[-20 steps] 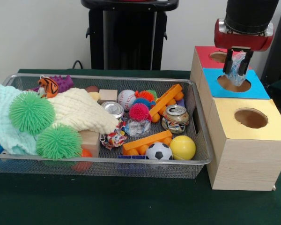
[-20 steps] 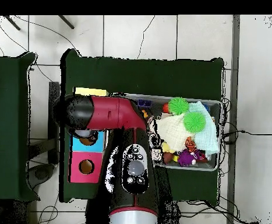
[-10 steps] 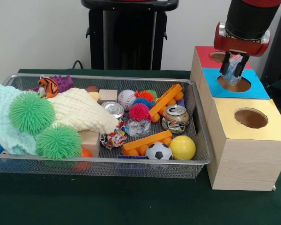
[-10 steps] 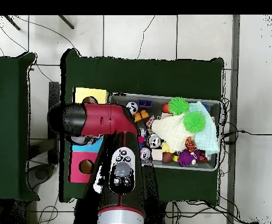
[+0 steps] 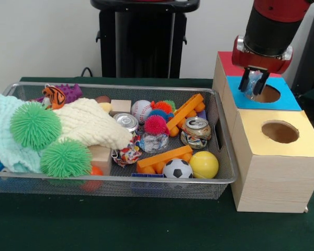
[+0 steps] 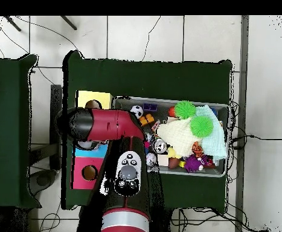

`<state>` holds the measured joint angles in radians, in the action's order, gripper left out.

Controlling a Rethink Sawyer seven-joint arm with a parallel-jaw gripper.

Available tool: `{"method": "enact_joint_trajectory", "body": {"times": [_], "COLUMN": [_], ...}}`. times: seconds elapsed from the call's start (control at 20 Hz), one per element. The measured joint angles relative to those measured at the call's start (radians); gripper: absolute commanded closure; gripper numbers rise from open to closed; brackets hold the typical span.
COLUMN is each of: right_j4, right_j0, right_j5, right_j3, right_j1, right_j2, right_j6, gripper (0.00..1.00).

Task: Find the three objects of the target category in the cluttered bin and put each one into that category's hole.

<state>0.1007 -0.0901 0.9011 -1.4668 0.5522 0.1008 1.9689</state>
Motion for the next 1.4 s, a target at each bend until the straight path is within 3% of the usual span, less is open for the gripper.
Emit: {"method": "enact_joint_trajectory", "body": {"times": [1.35, 1.4], "right_j4": [0.115, 0.115], "right_j0": [-0.001, -0.001], "right_j5": [-0.014, -0.017], "right_j3": [-0.018, -0.021], "right_j1": [-0.005, -0.007], "right_j2": [0.002, 0.002], "right_j6": [0.0, 0.0], "gripper": [1.0, 0.0]}}
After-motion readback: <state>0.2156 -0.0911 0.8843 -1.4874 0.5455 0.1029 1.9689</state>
